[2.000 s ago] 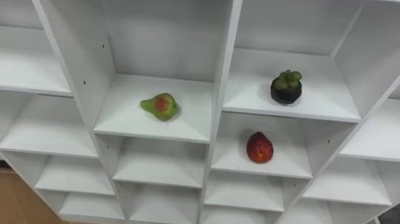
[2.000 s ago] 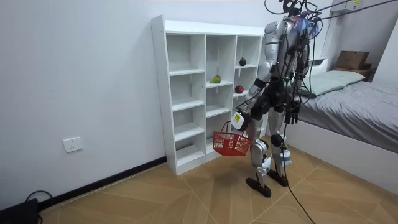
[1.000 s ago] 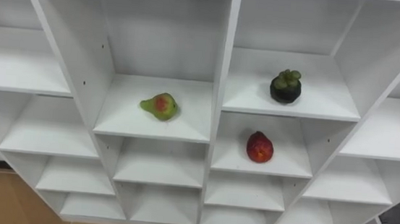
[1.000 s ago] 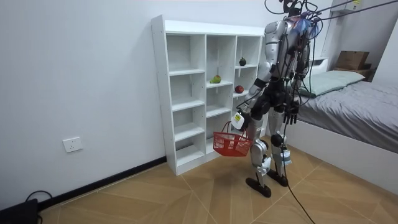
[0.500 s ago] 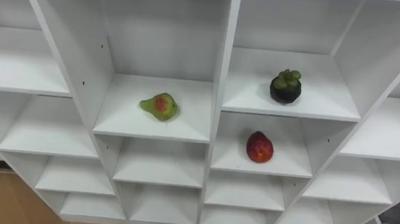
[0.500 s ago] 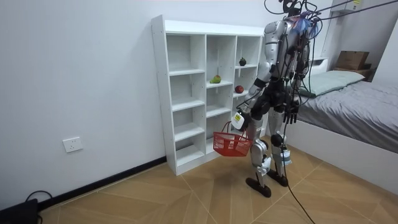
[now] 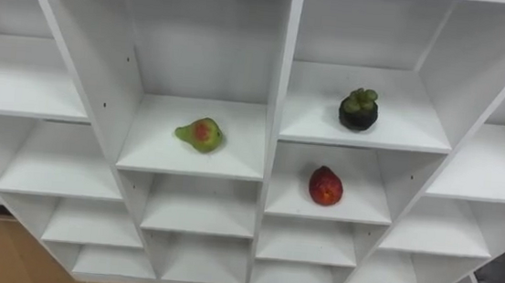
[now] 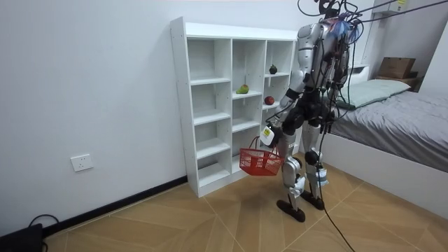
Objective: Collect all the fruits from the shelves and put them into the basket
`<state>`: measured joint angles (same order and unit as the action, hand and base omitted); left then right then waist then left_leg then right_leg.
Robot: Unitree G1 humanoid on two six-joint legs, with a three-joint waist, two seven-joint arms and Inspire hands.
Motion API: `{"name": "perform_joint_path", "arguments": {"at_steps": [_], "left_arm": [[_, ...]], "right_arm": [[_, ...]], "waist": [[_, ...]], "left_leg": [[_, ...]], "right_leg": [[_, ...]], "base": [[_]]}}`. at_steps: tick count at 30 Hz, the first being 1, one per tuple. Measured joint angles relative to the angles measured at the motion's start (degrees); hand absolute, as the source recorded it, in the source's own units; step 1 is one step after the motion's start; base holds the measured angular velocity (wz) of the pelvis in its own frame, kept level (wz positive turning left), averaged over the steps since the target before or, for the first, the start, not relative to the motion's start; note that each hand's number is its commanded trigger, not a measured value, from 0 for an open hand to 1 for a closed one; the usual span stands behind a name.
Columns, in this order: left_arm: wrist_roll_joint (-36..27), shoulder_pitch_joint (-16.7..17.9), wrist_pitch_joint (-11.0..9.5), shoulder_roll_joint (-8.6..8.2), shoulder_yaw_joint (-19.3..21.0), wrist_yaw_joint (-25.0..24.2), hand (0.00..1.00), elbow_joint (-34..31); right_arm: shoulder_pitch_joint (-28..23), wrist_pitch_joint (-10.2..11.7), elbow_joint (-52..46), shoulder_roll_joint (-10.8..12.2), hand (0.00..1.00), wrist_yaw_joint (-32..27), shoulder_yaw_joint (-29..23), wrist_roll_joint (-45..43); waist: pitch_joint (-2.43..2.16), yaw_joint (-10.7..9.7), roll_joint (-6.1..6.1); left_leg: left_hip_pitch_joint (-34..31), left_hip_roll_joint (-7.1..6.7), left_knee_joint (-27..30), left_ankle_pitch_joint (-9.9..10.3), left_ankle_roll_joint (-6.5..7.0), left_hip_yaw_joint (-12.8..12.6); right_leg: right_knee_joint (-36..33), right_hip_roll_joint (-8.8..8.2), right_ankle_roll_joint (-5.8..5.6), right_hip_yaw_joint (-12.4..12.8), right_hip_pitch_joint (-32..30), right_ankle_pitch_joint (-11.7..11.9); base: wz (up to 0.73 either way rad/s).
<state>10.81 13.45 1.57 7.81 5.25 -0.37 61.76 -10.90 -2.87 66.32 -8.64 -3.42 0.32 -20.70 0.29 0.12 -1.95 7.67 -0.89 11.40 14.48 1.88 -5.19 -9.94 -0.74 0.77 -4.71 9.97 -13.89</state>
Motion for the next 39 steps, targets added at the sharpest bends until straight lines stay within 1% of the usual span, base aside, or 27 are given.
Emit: {"name": "perform_joint_path", "arguments": {"at_steps": [1,3,4,5,6,7,8,9,10,12,15,16,17,19,21,22,24,26,33,38,39], "left_arm": [[0.0,0.0,-0.1,0.00,0.0,0.1,1.00,-0.1],[0.0,0.4,-0.1,-0.01,0.1,0.2,1.00,-2.2],[0.0,0.5,-0.2,-0.01,0.1,0.2,1.00,-2.9],[0.0,0.5,-0.5,0.01,0.1,0.2,1.00,-4.4],[0.0,0.3,-1.7,0.02,0.1,0.2,1.00,-5.3],[-0.1,0.3,-2.4,0.05,0.1,0.3,1.00,-5.4],[-0.1,0.3,-3.4,0.04,0.1,0.5,1.00,-5.4],[-0.2,0.1,-4.3,-0.07,0.1,1.0,1.00,-5.4],[-0.3,0.0,-4.8,-0.09,0.1,1.1,1.00,-5.4],[-1.8,0.1,-6.5,-0.13,0.0,1.4,1.00,-5.6],[-5.2,0.7,-8.3,-0.22,-0.7,1.4,1.00,-5.7],[-5.8,0.7,-8.6,-0.21,-0.9,1.3,1.00,-5.7],[-5.7,0.8,-9.2,-0.23,-0.9,1.3,1.00,-5.6],[-5.6,1.1,-9.7,-0.26,-0.9,1.4,1.00,-5.6],[-5.6,1.8,-10.4,-0.21,-0.8,1.4,1.00,-5.8],[-5.6,1.9,-10.4,-0.22,-0.8,1.4,1.00,-5.9],[-5.6,2.1,-10.4,-0.27,-0.9,1.1,1.00,-6.3],[-5.6,2.0,-10.4,-0.27,-0.9,1.0,1.00,-6.4],[-5.7,2.0,-10.5,-0.27,-1.0,0.9,1.00,-4.8],[-5.7,1.8,-10.5,-0.31,-1.0,0.8,1.00,-4.3],[-5.7,1.9,-10.5,-0.32,-1.1,0.8,1.00,-4.3]], "right_arm": [[-0.3,0.5,-1.2,0.0,0.00,-0.5,-0.5,0.0],[-2.2,0.9,-9.4,0.1,0.00,-2.3,-2.4,0.2],[-2.5,1.1,-11.7,0.1,0.00,-2.8,-2.7,0.4],[-3.1,1.7,-17.3,0.2,0.00,-3.7,-3.2,0.5],[-3.8,3.1,-22.8,0.2,0.00,-4.6,-3.4,0.5],[-3.9,4.1,-25.1,0.2,0.00,-5.2,-3.3,0.6],[-4.6,5.9,-28.6,0.3,0.00,-6.3,-3.3,1.0],[-4.8,6.9,-32.6,0.7,0.00,-6.9,-3.1,0.9],[-5.1,7.4,-34.4,0.9,0.00,-7.3,-2.9,0.9],[-6.0,9.7,-39.3,1.7,0.00,-8.7,-1.7,1.0],[-6.2,11.2,-43.0,1.7,0.00,-9.3,-0.8,1.5],[-6.2,11.3,-44.0,1.7,0.00,-9.3,-0.9,1.7],[-6.3,11.8,-46.2,1.7,0.00,-9.6,-1.0,1.9],[-7.0,12.1,-51.5,1.7,0.00,-9.8,-1.6,2.2],[-7.3,13.9,-57.4,1.5,0.00,-10.5,-1.7,2.7],[-7.3,14.4,-58.5,1.5,0.00,-10.8,-1.7,2.7],[-7.2,16.0,-61.7,1.5,0.00,-11.5,-1.7,2.8],[-7.2,16.1,-63.3,1.5,0.00,-11.5,-1.7,2.9],[-7.1,16.1,-67.1,1.5,0.00,-12.2,-1.7,2.9],[-6.2,16.2,-69.4,1.4,0.00,-13.2,-1.5,2.0],[-6.0,16.6,-70.0,1.3,0.00,-13.6,-1.5,2.0]], "waist": [[0.02,0.0,-0.02],[0.09,0.2,-0.06],[0.08,0.2,-0.07],[0.10,0.1,-0.09],[0.10,0.2,-0.06],[0.15,0.2,-0.01],[0.17,0.1,0.16],[0.04,0.2,0.26],[-0.16,0.2,0.38],[-0.26,0.2,0.23],[-0.37,0.1,0.51],[-0.46,0.1,0.51],[-0.51,0.0,0.81],[-0.46,-0.1,1.24],[-0.48,-0.3,1.58],[-0.48,-0.4,1.61],[-0.48,-0.4,1.63],[-0.51,-0.5,1.70],[-0.70,0.0,2.78],[-0.65,0.3,2.85],[-0.63,0.4,2.83]], "left_leg": [[0.0,0.01,0.0,0.0,0.00,-0.1],[-0.4,0.06,0.0,0.0,0.00,-0.5],[-0.5,0.09,0.0,0.0,0.00,-0.7],[-1.0,0.14,0.0,0.0,0.00,-0.9],[-1.2,0.11,0.1,0.0,-0.01,-1.0],[-1.3,0.10,0.0,0.0,-0.02,-1.1],[-1.2,0.08,-0.1,0.0,-0.02,-1.2],[-1.2,0.09,-0.1,0.0,-0.02,-1.3],[-1.2,0.10,-0.1,0.0,-0.02,-1.3],[-1.2,0.17,-0.1,0.0,-0.02,-1.3],[-1.0,0.16,-0.2,0.0,-0.02,-1.3],[-1.0,0.16,-0.3,0.0,-0.02,-1.3],[-1.0,0.15,-0.7,0.0,-0.02,-1.3],[-1.1,0.14,-1.0,0.0,-0.02,-1.5],[-1.1,0.18,-1.0,0.0,-0.03,-1.7],[-1.1,0.19,-0.9,0.0,-0.03,-1.7],[-1.1,0.22,-0.9,0.0,-0.07,-1.7],[-1.1,0.23,-0.8,-0.1,-0.09,-1.7],[-1.0,0.27,-0.8,-0.4,-0.11,-2.2],[-1.2,0.38,-0.8,-0.6,-0.18,-2.4],[-1.2,0.41,-0.8,-0.7,-0.19,-2.4]], "right_leg": [[0.1,0.01,0.00,0.0,0.0,0.0],[0.2,0.03,-0.01,0.2,-0.5,0.1],[0.2,0.05,-0.01,0.3,-0.8,0.1],[0.1,0.12,0.04,0.6,-1.3,0.2],[0.1,0.22,0.07,0.9,-1.9,0.4],[0.3,0.29,0.06,1.0,-1.9,0.5],[0.4,0.38,0.06,1.4,-1.9,0.6],[0.3,0.44,0.07,1.4,-1.9,0.6],[0.4,0.46,0.08,1.5,-1.9,0.6],[0.4,0.54,0.15,1.6,-2.0,0.7],[0.4,0.51,0.12,1.5,-2.0,0.8],[0.4,0.52,0.12,1.6,-2.1,0.8],[0.4,0.53,0.11,1.6,-2.3,0.8],[0.4,0.53,0.09,1.8,-2.6,0.9],[0.4,0.54,0.09,1.8,-2.6,0.9],[0.4,0.55,0.09,1.8,-2.6,0.9],[0.4,0.58,0.11,1.7,-2.6,0.9],[0.3,0.58,0.13,1.7,-2.6,0.9],[0.2,0.66,0.18,2.2,-2.7,1.2],[0.2,0.78,0.30,2.3,-2.9,1.4],[0.1,0.81,0.32,2.3,-3.0,1.5]], "base": [[-0.04],[-0.05],[-0.09],[-0.13],[-0.13],[-0.13],[-0.09],[-0.05],[0.00],[0.00],[-0.06],[-0.05],[-0.05],[-0.07],[-0.05],[0.00],[0.00],[0.00],[-0.01],[0.00],[0.00]]}}
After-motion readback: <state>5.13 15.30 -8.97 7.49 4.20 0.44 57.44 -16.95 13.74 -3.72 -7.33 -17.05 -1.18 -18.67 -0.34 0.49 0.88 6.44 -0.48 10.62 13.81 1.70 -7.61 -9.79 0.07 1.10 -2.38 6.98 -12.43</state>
